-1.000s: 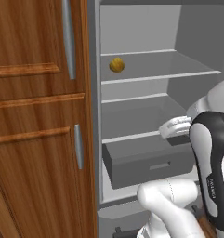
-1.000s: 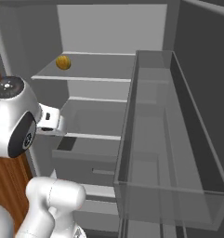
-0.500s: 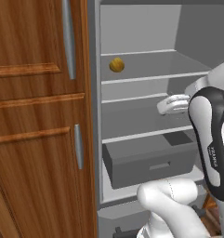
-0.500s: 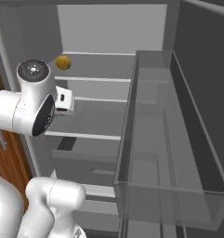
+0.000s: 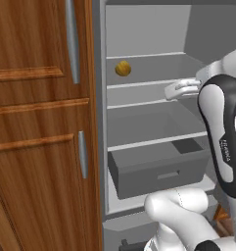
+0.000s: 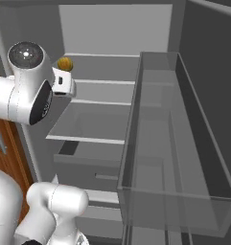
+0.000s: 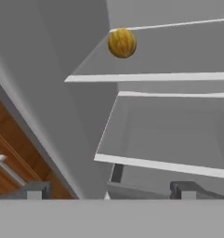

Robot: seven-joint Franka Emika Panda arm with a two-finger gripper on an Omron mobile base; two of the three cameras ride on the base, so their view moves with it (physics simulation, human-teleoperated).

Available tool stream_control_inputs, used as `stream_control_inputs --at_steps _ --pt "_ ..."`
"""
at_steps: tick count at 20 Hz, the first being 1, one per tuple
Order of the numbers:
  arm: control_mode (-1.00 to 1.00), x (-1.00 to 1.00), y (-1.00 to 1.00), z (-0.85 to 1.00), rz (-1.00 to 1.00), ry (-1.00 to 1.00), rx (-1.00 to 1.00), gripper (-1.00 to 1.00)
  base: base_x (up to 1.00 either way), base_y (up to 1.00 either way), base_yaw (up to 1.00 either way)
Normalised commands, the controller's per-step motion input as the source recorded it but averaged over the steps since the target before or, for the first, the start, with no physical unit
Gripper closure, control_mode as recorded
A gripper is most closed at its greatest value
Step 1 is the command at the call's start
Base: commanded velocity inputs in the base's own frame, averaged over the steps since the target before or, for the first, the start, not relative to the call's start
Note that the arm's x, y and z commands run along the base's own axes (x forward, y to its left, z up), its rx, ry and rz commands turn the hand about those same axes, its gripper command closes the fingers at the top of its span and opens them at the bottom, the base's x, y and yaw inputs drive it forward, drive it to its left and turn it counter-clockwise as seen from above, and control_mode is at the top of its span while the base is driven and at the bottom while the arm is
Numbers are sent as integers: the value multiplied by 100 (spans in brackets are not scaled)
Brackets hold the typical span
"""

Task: Open the fridge, remove the apple, squash, and steak, and place them on any counter.

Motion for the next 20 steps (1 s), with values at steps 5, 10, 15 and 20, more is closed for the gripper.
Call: stream_control_inputs --at_steps 5,10,15,20 --pt "-100 29 11 33 0 -19 1 -100 0 0 0" --pt "-100 37 23 20 0 -17 0 -100 0 0 0" --pt "-100 55 25 5 1 -2 0 -100 0 0 0" --pt "-100 82 12 0 5 15 0 -100 0 0 0"
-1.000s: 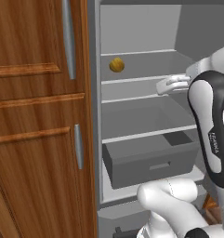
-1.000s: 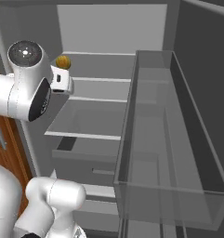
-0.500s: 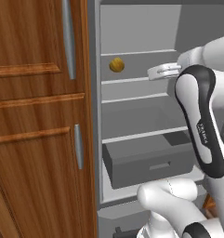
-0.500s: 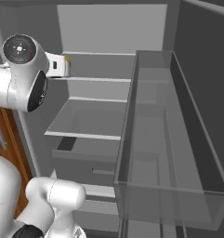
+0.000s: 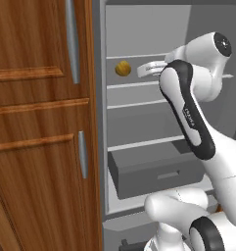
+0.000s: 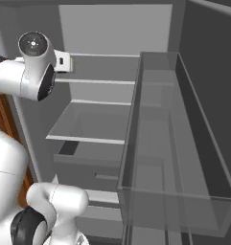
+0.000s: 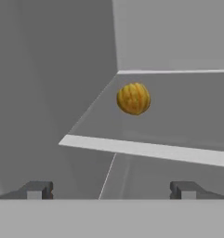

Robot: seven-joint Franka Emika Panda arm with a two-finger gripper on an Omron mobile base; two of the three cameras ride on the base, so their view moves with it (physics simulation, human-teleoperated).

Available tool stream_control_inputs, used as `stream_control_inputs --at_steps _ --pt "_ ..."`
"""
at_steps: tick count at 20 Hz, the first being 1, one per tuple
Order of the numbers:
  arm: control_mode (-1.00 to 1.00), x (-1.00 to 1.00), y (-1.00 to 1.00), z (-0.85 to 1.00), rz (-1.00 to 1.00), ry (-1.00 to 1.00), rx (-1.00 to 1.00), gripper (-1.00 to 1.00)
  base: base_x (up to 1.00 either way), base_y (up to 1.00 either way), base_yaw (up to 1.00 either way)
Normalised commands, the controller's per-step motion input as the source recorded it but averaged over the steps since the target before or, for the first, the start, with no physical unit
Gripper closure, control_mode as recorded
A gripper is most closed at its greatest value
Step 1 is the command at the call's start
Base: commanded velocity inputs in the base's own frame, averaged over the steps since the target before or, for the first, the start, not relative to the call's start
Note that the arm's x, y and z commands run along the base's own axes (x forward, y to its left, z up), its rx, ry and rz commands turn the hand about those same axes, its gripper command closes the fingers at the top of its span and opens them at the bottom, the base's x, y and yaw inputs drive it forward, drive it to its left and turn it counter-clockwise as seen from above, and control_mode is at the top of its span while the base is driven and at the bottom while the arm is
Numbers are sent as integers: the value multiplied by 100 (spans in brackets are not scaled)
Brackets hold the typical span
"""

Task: Open the fridge, remove the apple, squash, and steak, and place them on any counter.

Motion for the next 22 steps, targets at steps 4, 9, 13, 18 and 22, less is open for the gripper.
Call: stream_control_inputs --at_steps 4,9,13,18,22 --pt "-100 86 0 -1 5 14 0 -100 0 0 0" --pt "-100 76 4 -15 4 2 0 -100 0 0 0" --pt "-100 35 32 -30 5 -1 0 -100 0 0 0" --pt "-100 41 21 -11 4 0 0 -100 0 0 0" --pt "-100 56 0 -1 0 0 0 -100 0 0 0"
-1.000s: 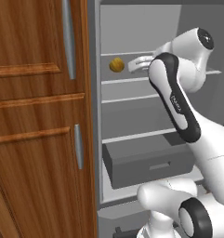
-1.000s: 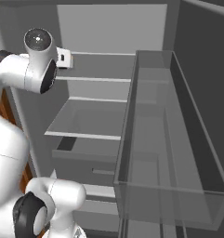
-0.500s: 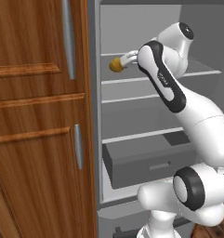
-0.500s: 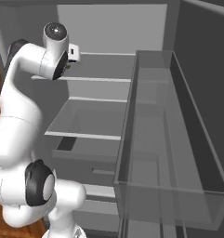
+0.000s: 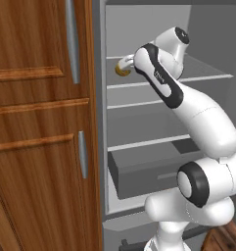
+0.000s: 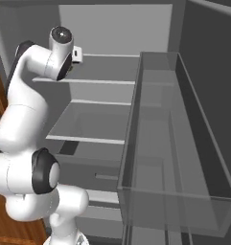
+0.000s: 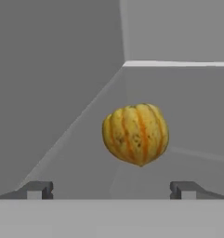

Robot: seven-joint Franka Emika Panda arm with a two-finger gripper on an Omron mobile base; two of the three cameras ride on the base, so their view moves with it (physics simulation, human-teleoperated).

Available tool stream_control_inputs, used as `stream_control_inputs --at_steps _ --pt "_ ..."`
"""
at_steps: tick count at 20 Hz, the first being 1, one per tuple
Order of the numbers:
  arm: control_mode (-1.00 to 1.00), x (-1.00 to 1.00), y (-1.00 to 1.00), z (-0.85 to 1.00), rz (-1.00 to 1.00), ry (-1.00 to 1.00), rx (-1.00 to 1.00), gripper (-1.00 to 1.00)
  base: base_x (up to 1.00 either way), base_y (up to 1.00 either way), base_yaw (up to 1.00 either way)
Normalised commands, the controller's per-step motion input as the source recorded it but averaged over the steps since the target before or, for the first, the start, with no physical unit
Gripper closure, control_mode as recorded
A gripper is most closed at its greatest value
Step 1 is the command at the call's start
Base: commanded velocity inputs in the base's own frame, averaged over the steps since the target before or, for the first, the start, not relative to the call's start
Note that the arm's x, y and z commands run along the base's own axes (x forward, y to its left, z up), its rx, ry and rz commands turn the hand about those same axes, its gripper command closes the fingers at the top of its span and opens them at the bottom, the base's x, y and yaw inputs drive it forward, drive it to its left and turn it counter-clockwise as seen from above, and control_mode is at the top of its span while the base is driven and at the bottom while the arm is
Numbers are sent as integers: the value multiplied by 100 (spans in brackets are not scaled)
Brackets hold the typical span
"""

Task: Open the fridge, remove the apple, squash, and steak, and place them on any counter.

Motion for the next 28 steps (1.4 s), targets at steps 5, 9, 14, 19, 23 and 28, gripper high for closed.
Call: stream_control_inputs --at_steps 5,9,14,19,23,28 --pt "-100 35 0 -12 0 0 0 -100 0 0 0" --pt "-100 9 0 -20 0 0 0 -100 0 0 0" --pt "-100 16 1 -14 0 0 0 -100 0 0 0" --pt "-100 16 3 -12 0 0 0 -100 0 0 0" --pt "-100 20 12 -9 0 0 0 -100 0 0 0" --pt "-100 17 11 -10 0 0 0 -100 0 0 0"
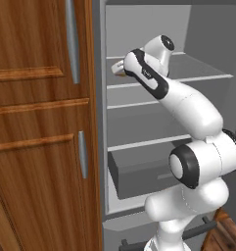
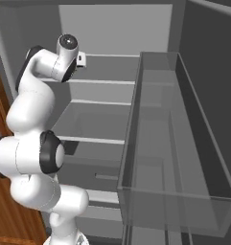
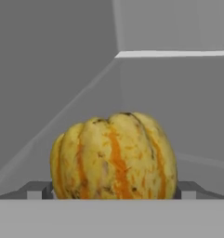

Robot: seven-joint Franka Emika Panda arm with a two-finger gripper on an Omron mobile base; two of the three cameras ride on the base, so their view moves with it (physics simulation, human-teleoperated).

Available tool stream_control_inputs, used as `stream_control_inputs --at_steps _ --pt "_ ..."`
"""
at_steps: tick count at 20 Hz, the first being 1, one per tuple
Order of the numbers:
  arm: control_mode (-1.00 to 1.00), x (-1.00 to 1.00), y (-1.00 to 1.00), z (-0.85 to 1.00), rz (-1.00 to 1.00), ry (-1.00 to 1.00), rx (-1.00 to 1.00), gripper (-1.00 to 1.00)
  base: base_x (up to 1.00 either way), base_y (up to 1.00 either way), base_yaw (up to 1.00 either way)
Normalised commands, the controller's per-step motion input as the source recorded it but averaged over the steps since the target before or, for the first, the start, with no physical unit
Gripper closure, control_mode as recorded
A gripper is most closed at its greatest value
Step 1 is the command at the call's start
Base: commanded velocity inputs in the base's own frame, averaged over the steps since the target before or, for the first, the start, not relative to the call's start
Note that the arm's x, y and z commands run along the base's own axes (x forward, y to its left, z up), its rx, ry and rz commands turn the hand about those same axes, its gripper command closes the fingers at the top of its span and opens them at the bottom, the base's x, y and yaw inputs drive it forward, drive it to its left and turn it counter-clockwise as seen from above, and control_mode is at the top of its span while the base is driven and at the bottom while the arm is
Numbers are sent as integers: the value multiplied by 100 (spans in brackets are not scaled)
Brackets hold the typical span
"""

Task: Open the fridge, remove the apple, squash, and steak, and place them on any counter.

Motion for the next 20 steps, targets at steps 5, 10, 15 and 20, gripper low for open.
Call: stream_control_inputs --at_steps 5,10,15,20 --pt "-100 19 3 -14 0 0 0 100 0 0 0" --pt "-100 2 0 -4 0 0 0 100 0 0 0" --pt "-100 -8 0 0 0 -2 0 100 0 0 0" --pt "-100 -91 -3 10 -1 -25 0 100 0 0 0"
